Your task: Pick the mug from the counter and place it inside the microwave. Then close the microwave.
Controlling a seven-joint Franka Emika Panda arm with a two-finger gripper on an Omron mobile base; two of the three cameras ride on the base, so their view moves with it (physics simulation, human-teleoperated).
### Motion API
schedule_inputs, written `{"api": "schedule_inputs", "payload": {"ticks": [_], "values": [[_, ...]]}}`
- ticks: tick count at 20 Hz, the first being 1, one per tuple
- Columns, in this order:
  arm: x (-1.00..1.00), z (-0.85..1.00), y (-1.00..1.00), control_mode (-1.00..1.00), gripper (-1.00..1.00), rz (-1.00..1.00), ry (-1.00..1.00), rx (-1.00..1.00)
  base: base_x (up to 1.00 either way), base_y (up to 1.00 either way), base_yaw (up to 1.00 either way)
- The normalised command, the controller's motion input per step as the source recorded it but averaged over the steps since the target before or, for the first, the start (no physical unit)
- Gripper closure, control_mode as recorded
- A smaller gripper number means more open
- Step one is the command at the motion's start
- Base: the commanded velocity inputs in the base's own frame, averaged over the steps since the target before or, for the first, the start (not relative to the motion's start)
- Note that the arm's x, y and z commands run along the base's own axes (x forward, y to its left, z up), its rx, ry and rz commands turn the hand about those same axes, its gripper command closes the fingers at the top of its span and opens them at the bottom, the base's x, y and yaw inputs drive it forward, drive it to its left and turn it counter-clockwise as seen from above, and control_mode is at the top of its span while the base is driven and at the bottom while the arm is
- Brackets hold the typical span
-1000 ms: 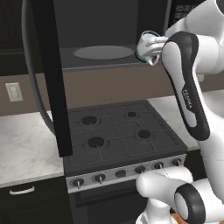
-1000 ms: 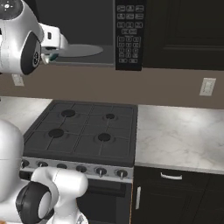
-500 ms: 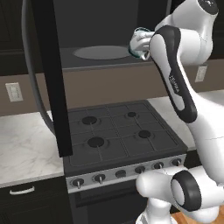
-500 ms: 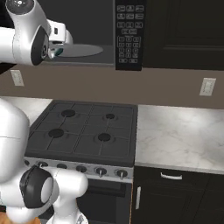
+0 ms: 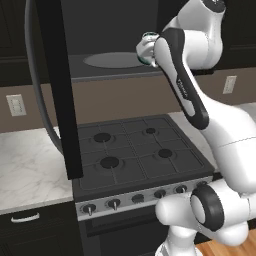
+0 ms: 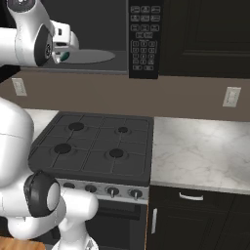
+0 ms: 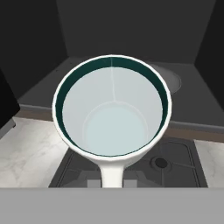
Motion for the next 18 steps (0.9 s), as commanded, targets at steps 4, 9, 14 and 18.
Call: {"api": "schedule_inputs", "payload": {"ticks": [4, 9, 14, 18], "values": [[0.2, 0.0, 0.16, -1.0, 1.0, -0.03, 0.1, -0.04, 0.0, 0.0, 0.0], [0.3, 0.0, 0.01, -1.0, 1.0, 0.0, 0.05, -0.02, 0.0, 0.0, 0.0], [0.46, -0.04, 0.0, -1.0, 1.0, 0.0, 0.03, 0.0, 0.0, 0.0, 0.0], [0.44, -0.12, 0.0, -1.0, 1.0, 0.0, 0.04, 0.0, 0.0, 0.0, 0.0]]}}
